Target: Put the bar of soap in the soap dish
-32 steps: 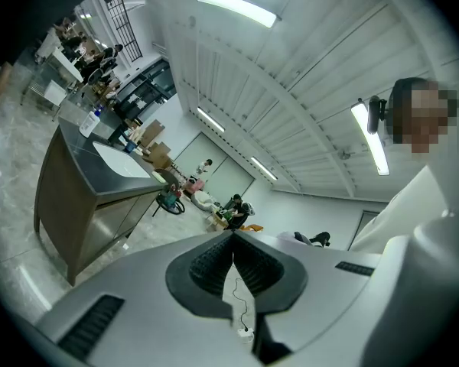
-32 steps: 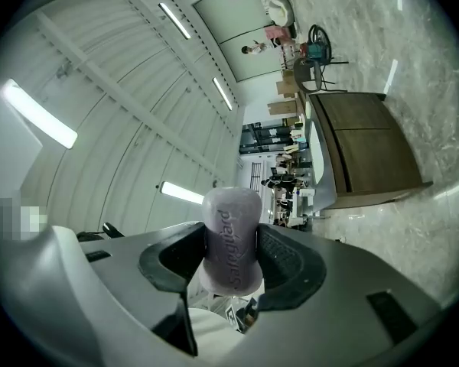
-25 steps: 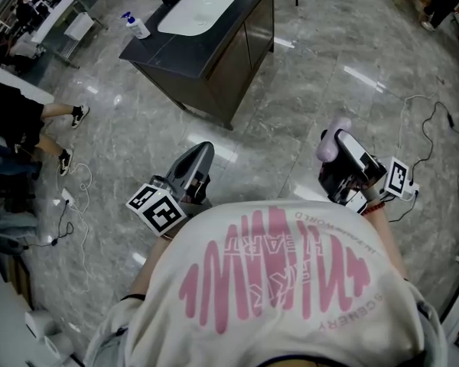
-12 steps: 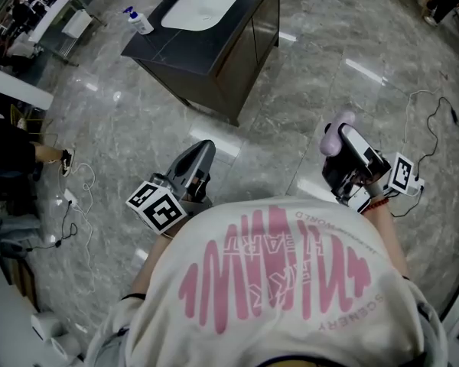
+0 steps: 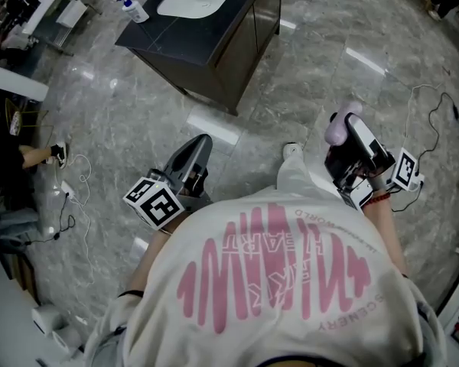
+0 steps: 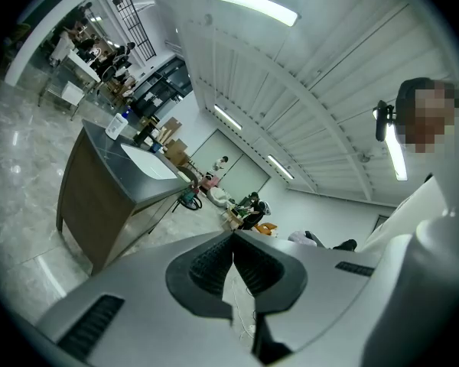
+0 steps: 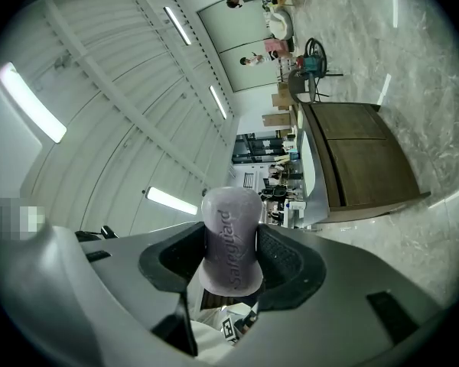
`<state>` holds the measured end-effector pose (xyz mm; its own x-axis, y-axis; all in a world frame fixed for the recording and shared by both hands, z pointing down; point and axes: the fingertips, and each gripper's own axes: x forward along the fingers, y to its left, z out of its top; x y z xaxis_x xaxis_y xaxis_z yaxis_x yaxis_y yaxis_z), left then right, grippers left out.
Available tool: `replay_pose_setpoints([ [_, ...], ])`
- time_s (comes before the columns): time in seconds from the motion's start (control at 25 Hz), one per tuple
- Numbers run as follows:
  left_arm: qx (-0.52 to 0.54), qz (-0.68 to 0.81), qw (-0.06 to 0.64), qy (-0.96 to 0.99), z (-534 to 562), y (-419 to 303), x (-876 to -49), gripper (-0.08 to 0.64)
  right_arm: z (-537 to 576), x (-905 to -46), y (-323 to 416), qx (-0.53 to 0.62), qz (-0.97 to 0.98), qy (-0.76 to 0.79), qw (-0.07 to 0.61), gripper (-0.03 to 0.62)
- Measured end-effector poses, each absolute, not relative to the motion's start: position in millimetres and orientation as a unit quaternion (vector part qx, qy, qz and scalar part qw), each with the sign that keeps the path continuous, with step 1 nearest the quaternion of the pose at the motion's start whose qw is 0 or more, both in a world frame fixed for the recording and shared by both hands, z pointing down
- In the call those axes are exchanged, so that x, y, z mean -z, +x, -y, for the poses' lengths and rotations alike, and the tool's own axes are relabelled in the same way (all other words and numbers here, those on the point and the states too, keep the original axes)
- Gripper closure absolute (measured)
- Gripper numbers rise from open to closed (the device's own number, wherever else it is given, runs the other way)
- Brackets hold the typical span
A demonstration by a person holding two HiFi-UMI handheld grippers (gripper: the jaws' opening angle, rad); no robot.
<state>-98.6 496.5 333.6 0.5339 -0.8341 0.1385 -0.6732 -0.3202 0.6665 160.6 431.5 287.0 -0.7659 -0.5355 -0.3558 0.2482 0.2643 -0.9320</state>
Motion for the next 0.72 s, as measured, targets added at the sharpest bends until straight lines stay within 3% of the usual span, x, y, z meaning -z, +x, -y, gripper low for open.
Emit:
replay_pose_setpoints([
  [0.72, 0.103, 0.496, 0.35, 0.788, -386.3, -62.7, -334.5, 0.551, -301.7, -302.0, 180.6, 0.621, -0.718, -0.067, 0.308, 0.38],
])
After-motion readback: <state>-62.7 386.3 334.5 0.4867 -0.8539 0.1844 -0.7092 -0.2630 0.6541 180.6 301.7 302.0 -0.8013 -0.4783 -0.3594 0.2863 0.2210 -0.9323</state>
